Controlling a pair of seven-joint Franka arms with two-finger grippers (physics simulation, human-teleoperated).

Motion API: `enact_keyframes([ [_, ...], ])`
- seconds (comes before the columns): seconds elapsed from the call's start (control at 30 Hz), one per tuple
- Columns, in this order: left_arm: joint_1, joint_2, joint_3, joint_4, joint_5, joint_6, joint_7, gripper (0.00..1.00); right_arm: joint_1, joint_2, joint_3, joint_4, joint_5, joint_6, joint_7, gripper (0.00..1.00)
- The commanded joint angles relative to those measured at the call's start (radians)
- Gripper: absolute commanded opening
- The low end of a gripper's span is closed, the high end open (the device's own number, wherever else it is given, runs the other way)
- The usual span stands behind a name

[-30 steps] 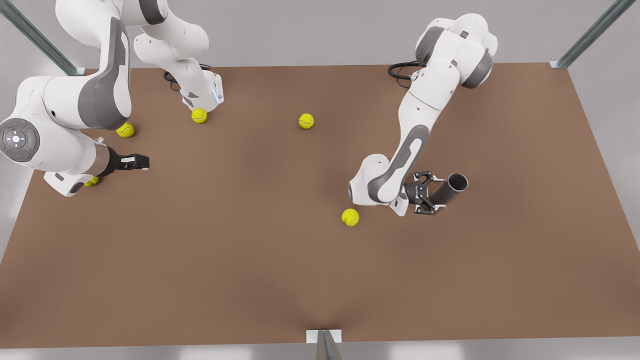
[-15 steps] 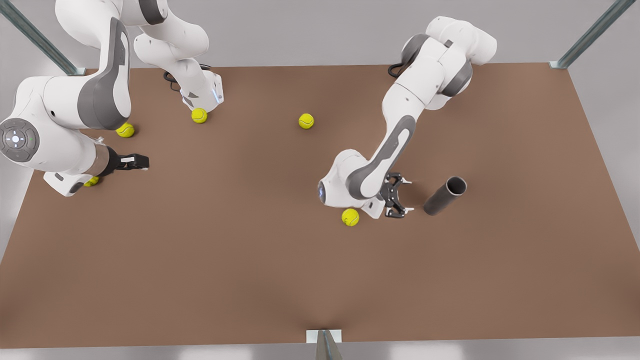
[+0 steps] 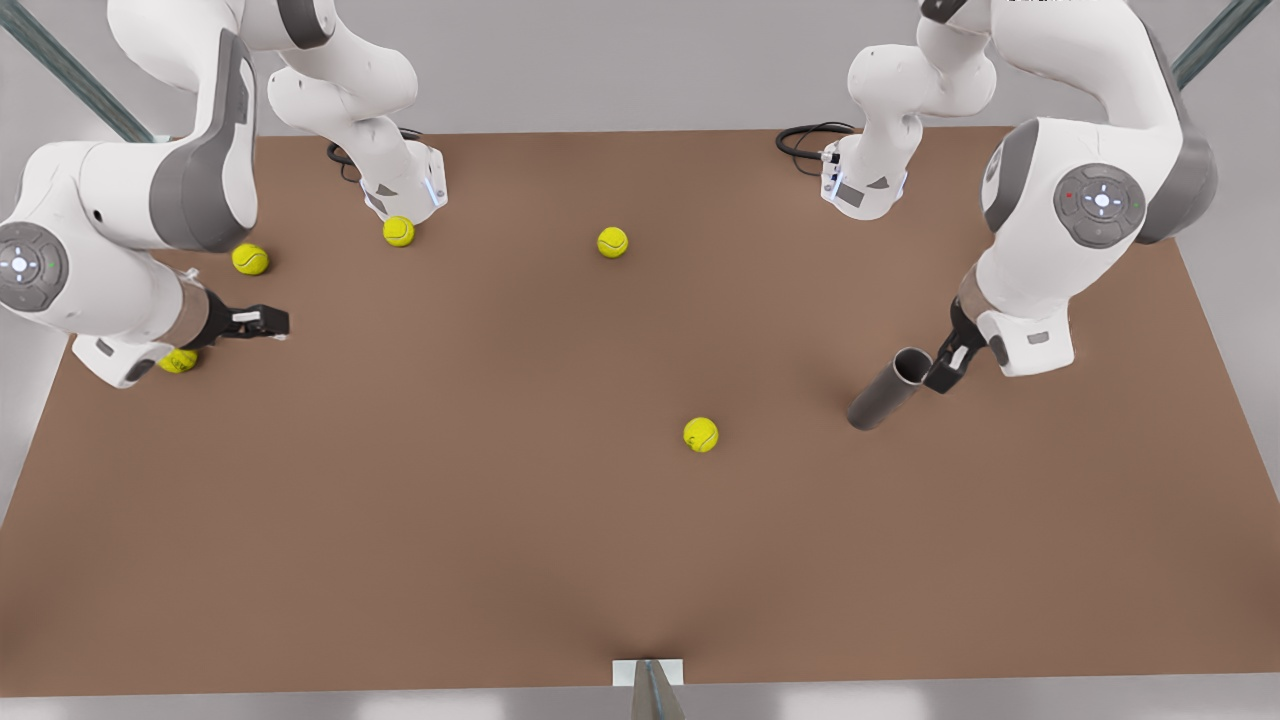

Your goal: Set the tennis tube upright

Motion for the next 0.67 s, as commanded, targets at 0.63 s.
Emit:
enact_keyframes([
  [0.63, 0.041, 0.049, -0.002, 0.005, -0.040, 0.081, 1.130, 1.00, -0.009, -0.029, 0.009, -0.003, -0.007, -0.003, 0.007, 1.00],
])
